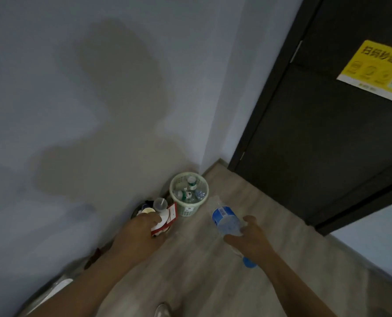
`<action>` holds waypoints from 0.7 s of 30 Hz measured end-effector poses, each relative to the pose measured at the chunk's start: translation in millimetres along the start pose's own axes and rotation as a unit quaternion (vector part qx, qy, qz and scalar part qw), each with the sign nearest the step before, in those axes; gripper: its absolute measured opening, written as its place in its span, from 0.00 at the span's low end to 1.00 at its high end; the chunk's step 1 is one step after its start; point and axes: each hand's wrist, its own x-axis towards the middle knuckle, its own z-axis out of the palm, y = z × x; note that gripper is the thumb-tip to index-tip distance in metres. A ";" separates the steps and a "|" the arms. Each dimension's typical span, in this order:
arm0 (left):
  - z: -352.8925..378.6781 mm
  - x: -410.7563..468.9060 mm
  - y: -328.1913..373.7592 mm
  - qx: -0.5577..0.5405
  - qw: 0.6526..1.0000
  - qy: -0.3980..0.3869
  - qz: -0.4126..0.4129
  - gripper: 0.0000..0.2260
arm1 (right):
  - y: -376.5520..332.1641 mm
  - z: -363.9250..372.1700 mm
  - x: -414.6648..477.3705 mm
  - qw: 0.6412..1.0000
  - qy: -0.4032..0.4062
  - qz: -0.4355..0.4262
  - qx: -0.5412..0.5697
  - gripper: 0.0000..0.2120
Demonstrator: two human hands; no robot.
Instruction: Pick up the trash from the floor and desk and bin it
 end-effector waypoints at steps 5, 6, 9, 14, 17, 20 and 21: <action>16.5 77.4 -26.5 -0.011 0.999 -0.027 -0.040 0.17 | -16.0 11.3 83.4 0.998 -0.003 0.014 -0.064 0.29; 17.9 91.4 -29.5 -0.014 0.999 -0.023 -0.045 0.15 | -17.4 15.8 102.4 0.997 -0.006 0.015 -0.076 0.28; 23.2 134.2 -38.6 -0.021 0.997 0.030 -0.062 0.09 | -25.0 31.2 159.9 0.995 -0.023 0.019 -0.095 0.26; 52.7 204.6 -70.5 0.026 0.992 -0.035 -0.122 0.12 | -25.5 63.2 264.4 0.994 -0.036 0.016 -0.106 0.23; 83.3 240.1 -91.7 0.024 0.985 -0.039 -0.166 0.15 | -18.4 90.8 335.1 0.988 -0.055 0.012 -0.141 0.24; 115.7 276.3 -112.5 0.016 0.980 -0.032 -0.194 0.14 | -12.1 124.0 404.5 0.986 -0.063 0.005 -0.154 0.24; 123.9 286.3 -115.6 0.016 0.977 -0.038 -0.209 0.14 | -11.7 133.4 423.0 0.986 -0.062 -0.001 -0.156 0.24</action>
